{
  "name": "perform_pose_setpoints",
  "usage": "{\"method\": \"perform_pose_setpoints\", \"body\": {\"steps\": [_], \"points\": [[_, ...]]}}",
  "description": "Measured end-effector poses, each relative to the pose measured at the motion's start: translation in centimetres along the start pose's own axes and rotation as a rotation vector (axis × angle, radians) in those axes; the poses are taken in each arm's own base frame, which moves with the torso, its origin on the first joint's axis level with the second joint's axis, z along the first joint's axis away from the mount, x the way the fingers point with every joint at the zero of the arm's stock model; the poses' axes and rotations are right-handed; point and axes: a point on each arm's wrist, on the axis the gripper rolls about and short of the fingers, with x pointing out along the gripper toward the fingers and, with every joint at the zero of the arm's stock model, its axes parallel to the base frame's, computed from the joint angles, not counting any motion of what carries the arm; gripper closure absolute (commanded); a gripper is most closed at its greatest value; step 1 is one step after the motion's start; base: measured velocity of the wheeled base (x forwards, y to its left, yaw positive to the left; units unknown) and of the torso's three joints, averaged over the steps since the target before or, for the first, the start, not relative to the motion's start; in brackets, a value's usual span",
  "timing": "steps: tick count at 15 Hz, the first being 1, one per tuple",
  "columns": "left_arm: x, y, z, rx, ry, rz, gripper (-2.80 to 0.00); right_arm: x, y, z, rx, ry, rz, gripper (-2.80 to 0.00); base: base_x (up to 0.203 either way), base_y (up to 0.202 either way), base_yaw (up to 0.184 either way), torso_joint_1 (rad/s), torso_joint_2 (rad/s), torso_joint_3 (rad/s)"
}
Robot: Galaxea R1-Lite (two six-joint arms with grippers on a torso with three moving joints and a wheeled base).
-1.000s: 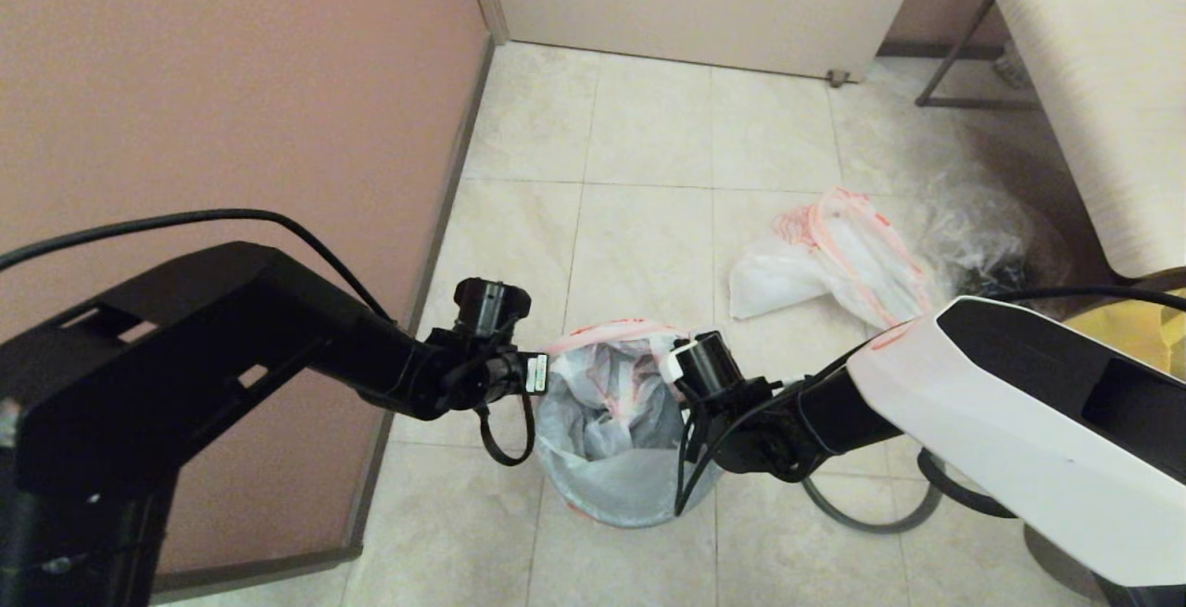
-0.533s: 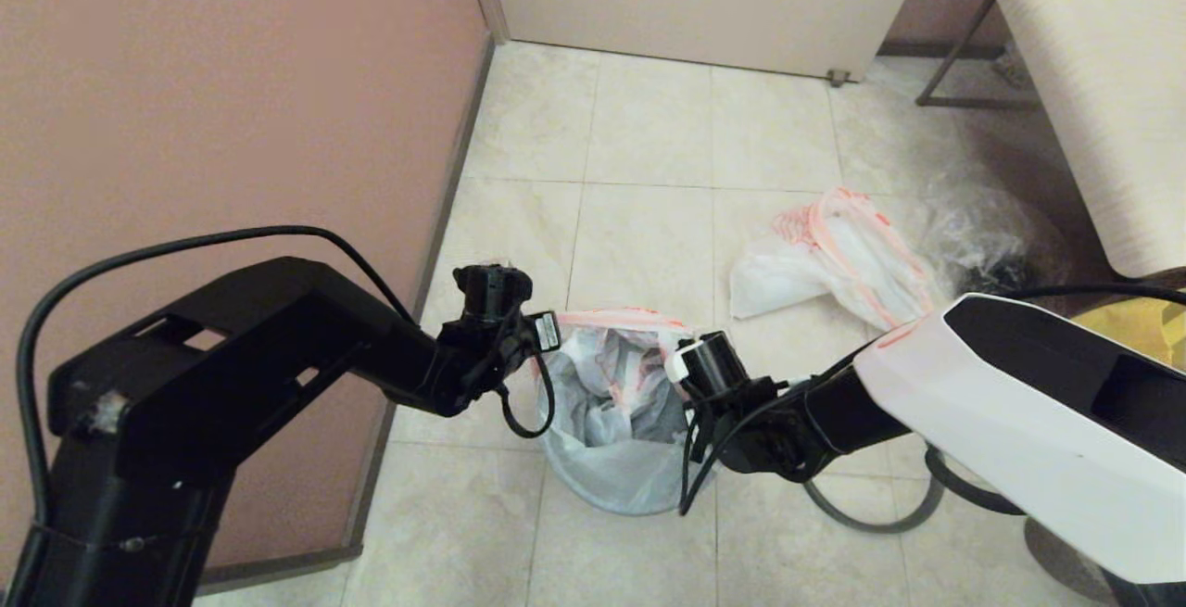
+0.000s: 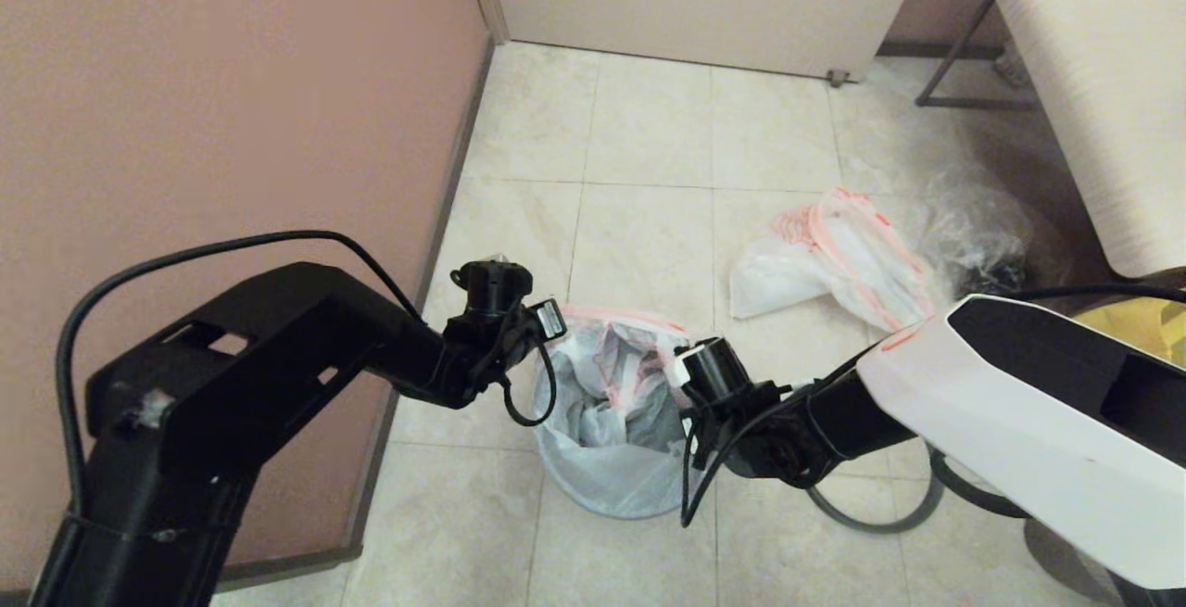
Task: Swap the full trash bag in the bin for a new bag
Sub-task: Put the new garbage bag on the trash can
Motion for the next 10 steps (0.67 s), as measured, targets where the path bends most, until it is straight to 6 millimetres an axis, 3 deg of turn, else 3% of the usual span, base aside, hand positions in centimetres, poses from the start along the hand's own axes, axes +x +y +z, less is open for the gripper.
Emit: {"method": "perform_pose_setpoints", "body": {"steps": [2,6,10], "points": [[0.8,0.7,-0.5,-0.005,0.009,0.011,0.00,-0.3,-0.1,-0.1,-0.028,0.002,0.045,0.00,0.000,0.000,0.000,0.000,0.00,0.000],[0.0,1.1,-0.5,-0.028,0.070,-0.068,0.00,-0.5,-0.2,-0.2,-0.077,-0.050,0.091,0.00,0.000,0.000,0.000,0.000,0.00,0.000],[0.7,2.8,-1.0,-0.017,0.139,-0.014,0.00,-0.2,-0.4,-0.1,-0.072,-0.056,0.093,0.00,0.000,0.000,0.000,0.000,0.00,0.000]]}}
